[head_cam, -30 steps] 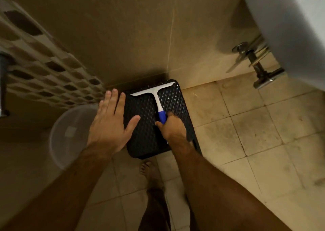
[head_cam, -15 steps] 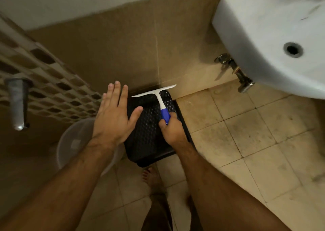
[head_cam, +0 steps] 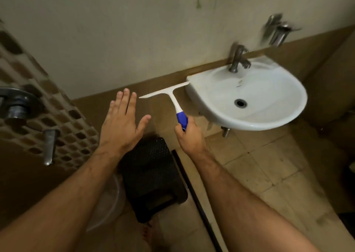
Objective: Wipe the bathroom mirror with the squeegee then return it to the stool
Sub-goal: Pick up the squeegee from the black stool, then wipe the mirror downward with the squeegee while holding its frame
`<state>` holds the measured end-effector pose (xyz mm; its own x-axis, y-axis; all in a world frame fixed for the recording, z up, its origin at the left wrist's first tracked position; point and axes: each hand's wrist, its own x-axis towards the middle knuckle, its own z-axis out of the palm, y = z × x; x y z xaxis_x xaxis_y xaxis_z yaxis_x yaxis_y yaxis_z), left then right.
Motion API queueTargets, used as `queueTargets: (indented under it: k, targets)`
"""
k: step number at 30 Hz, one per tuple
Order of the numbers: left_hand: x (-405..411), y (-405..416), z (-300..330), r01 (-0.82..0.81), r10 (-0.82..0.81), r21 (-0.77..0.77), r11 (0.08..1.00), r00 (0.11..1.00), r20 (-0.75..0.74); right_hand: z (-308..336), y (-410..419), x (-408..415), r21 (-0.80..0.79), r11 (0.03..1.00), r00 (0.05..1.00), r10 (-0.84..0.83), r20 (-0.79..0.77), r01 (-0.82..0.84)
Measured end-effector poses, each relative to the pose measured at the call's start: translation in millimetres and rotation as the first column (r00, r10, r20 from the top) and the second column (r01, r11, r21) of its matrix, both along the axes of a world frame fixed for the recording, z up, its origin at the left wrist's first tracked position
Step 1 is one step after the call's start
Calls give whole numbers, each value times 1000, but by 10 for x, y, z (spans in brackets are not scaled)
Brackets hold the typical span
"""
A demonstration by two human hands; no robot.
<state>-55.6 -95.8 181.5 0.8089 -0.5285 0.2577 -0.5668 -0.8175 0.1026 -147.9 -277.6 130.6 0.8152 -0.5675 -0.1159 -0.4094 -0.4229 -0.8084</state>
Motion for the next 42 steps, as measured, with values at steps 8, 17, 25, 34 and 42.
queueTargets:
  k: [8,17,25,34,42]
  targets:
    - [-574,-500,1296,63,-32,-176,982,984,173,1239,-588,-686,-126,979,924,-105,369,161]
    - [-584,-1107,2526,164,-57,-281,946,933,354,2519,-1261,-739,-168,937,770,-141,623,308]
    - [-138,-1831,3299,289,-97,-358,888,878,468,3249,-1884,-418,-227,911,683,-77,726,344]
    - [359,-2578,3902,342,-92,-382,859,836,542,3766,-2455,-30,-146,929,581,-85,810,339]
    - [818,-3255,4597,299,51,-546,783,843,536,4324,-2936,450,-202,939,507,35,862,279]
